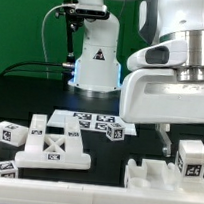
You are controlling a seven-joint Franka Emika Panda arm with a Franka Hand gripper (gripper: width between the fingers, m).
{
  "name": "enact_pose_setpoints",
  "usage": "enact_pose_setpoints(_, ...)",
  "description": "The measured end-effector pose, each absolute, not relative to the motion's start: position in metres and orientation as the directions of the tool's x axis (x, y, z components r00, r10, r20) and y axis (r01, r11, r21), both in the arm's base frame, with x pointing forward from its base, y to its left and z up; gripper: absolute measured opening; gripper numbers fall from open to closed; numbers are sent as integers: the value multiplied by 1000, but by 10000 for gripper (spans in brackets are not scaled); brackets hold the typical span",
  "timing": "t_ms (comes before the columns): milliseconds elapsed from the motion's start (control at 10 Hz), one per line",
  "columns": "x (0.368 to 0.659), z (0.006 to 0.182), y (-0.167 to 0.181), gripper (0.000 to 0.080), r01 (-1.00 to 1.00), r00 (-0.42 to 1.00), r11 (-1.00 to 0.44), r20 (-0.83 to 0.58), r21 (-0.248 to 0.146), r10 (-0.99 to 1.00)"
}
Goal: Assemble chair
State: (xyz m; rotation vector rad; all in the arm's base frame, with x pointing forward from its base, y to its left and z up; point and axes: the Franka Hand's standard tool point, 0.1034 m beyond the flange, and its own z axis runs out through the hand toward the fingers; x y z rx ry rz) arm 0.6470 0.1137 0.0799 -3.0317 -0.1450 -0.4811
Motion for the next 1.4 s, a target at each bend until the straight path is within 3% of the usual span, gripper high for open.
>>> enact_pose_setpoints(100, 653, 86, 116, 507, 97, 952, -993, 298, -61, 74)
enact_pose_setpoints(200, 655, 89, 119, 623, 97, 966, -993, 248, -67, 77)
enact_pose_setpoints(300, 652, 89, 119, 641, 88, 988, -993, 137, -77, 77)
enact_pose_setpoints(600, 655, 95, 116, 648, 72, 993, -993, -82, -89, 79)
enact_pose_setpoints(900, 664, 89, 112, 649, 39, 996, -995, -76, -87, 46)
enact_pose_setpoints(1000, 664, 89, 111, 530, 40, 996, -995, -76, -87, 46)
enact_pose_setpoints(1100, 664, 88, 112, 530, 21, 997, -996, -78, -86, 28)
enact_pose_setpoints(1200, 664, 88, 112, 348, -47, 996, -996, -84, -81, -40)
enact_pose_setpoints(1300, 664, 88, 112, 284, -95, 992, -993, -88, -77, -88)
enact_pose_setpoints(1400, 664, 88, 112, 284, -185, 980, -980, -91, -68, -178)
